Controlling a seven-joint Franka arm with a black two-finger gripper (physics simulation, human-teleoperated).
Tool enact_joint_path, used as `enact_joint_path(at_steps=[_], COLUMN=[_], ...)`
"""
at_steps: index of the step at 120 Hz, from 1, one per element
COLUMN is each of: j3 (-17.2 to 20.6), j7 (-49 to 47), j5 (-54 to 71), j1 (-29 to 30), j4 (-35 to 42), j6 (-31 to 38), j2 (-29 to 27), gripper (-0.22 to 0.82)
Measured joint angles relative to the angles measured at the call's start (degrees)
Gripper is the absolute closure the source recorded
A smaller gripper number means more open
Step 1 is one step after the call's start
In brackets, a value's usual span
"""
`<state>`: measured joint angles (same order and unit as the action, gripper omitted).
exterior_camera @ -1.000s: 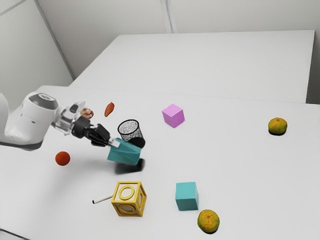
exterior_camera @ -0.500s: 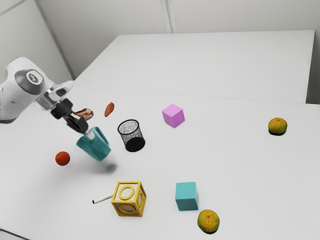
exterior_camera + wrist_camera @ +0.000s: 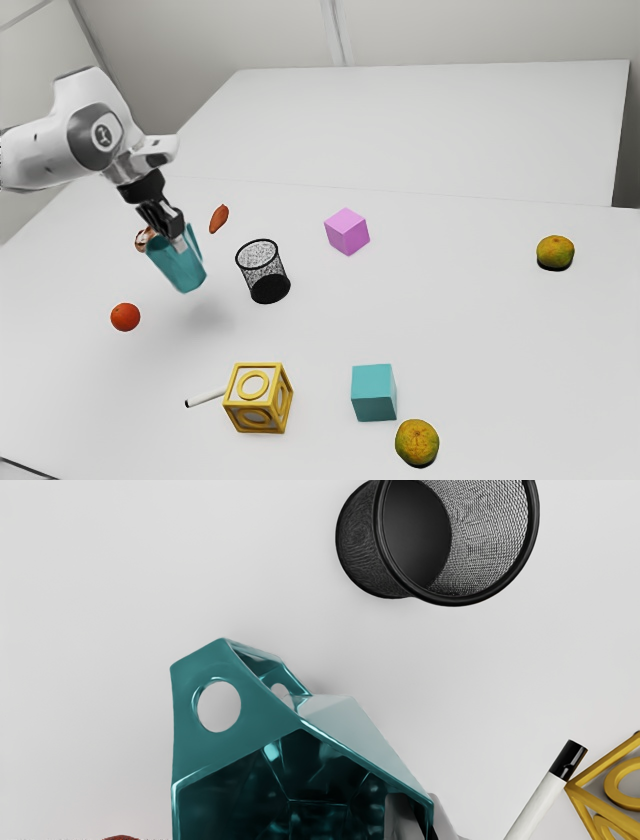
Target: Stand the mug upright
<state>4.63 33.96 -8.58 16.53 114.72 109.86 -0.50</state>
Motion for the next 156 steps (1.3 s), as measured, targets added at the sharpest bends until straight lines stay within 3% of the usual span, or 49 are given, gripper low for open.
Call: enact_joint_path(at_steps=[95,126,139,156], j3=[1.79,1.84,1.87,1.78], j7=[-16.49,-18.93,-19.68,-20.42], j5=[6.22,5.99,5.73,5.25], j1=[-2.91,-4.20,-4.30,-4.20], j4=[2.93,2.94,0.46,-9.18], j6=[9.76,9.39,6.96,1.19], j2=[7.73,6.93,5.73,6.05], gripper=[0.78,0.29,0.17,0.09])
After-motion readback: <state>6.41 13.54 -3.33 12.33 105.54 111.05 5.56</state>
